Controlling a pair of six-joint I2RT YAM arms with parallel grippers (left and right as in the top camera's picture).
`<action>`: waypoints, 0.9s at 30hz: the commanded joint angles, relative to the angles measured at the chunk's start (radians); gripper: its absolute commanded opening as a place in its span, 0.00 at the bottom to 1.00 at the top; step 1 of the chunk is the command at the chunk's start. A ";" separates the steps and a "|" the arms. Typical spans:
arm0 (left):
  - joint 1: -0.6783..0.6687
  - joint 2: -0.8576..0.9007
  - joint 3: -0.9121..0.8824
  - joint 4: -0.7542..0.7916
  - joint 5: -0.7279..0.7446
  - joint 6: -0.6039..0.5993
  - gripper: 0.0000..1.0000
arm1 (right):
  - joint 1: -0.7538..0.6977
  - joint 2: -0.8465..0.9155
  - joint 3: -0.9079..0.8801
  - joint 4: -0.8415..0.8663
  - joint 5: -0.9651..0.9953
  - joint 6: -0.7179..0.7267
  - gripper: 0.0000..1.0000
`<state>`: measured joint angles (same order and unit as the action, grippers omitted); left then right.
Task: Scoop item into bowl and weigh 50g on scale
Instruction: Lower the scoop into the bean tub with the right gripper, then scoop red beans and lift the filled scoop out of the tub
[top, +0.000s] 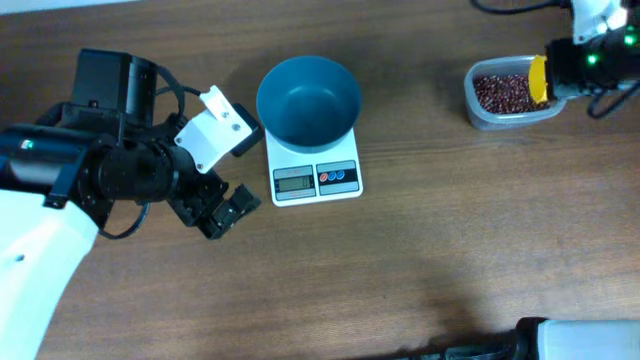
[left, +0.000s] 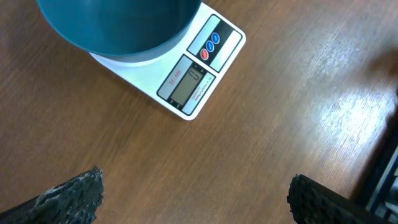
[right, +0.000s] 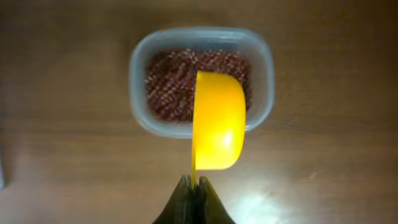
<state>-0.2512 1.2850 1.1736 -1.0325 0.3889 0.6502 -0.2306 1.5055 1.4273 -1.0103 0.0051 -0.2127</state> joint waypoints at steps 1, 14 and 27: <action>-0.002 0.002 -0.004 -0.001 0.008 -0.010 0.99 | -0.006 0.056 0.027 0.089 0.120 -0.132 0.04; -0.002 0.002 -0.004 -0.001 0.008 -0.010 0.99 | -0.005 0.344 0.026 0.228 0.243 -0.203 0.04; -0.002 0.002 -0.004 -0.001 0.008 -0.010 0.99 | -0.113 0.414 0.026 0.105 -0.244 -0.032 0.04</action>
<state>-0.2516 1.2850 1.1736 -1.0321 0.3889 0.6498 -0.2958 1.8931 1.4551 -0.8700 -0.0864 -0.2680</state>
